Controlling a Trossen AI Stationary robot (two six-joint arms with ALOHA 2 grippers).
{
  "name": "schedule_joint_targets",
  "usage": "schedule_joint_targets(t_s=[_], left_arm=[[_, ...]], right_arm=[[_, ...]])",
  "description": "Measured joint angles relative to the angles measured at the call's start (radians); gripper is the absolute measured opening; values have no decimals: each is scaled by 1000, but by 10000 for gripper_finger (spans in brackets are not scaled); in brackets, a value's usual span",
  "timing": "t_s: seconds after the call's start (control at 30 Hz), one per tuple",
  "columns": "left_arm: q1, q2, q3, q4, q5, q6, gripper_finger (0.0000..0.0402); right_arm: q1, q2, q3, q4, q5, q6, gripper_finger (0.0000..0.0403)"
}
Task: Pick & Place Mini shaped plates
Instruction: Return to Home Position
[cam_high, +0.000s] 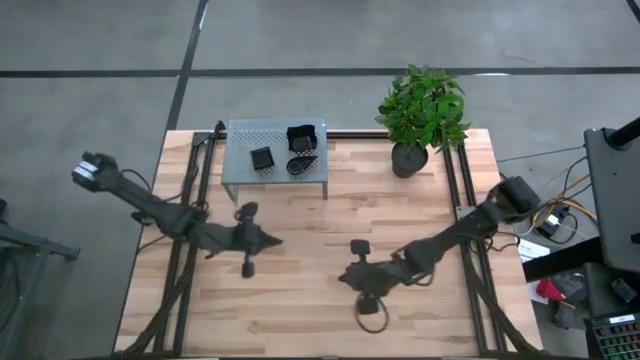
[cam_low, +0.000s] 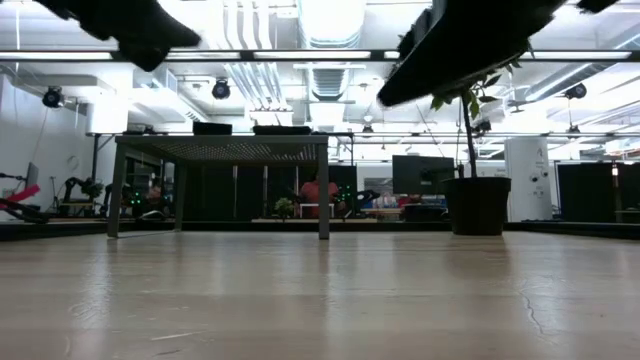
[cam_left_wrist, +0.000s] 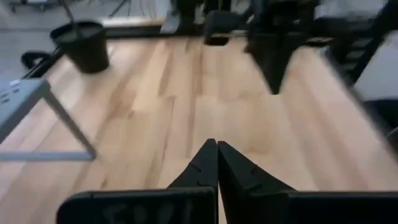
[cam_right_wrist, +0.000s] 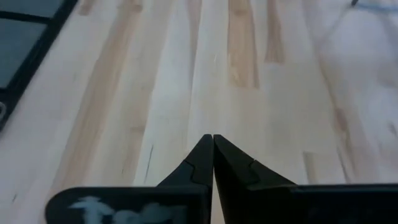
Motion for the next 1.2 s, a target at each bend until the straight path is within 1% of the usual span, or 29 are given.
schedule_joint_targets(t_s=[0.07,0.13,0.23,0.3,0.4,0.47,0.57,0.73,0.83,0.93,1.07,1.13,1.2], left_arm=[[-32,-46,-44,64,-17,0,3],[-48,-103,-84,91,-25,-1,4],[-49,-198,-145,112,-26,-7,3],[-49,-261,-184,134,-27,27,1],[-49,-360,-238,145,-23,122,1],[-49,-423,-280,158,-5,149,0],[-49,-503,-341,190,43,150,0],[-48,-651,-422,192,98,151,0],[-48,-752,-451,187,111,159,0],[-47,-853,-463,120,128,191,0],[-45,-980,-454,46,124,207,0],[-43,-979,-461,-14,94,241,0],[-43,-973,-453,7,55,258,0]], right_arm=[[9,-43,-48,43,22,-19,8],[9,-97,-117,128,15,-37,8],[3,-188,-230,274,-41,-74,8],[-1,-255,-304,344,-58,-91,8],[-5,-357,-413,434,-65,-105,8],[-7,-422,-483,502,-69,-133,8],[-8,-507,-583,593,-83,-141,8],[-27,-632,-712,673,-154,-157,8],[-35,-693,-771,713,-170,-159,8],[-45,-750,-817,723,-179,-151,8],[-62,-819,-858,751,-255,-136,8],[-66,-844,-866,753,-281,-138,8],[-65,-860,-869,750,-311,-145,8]])
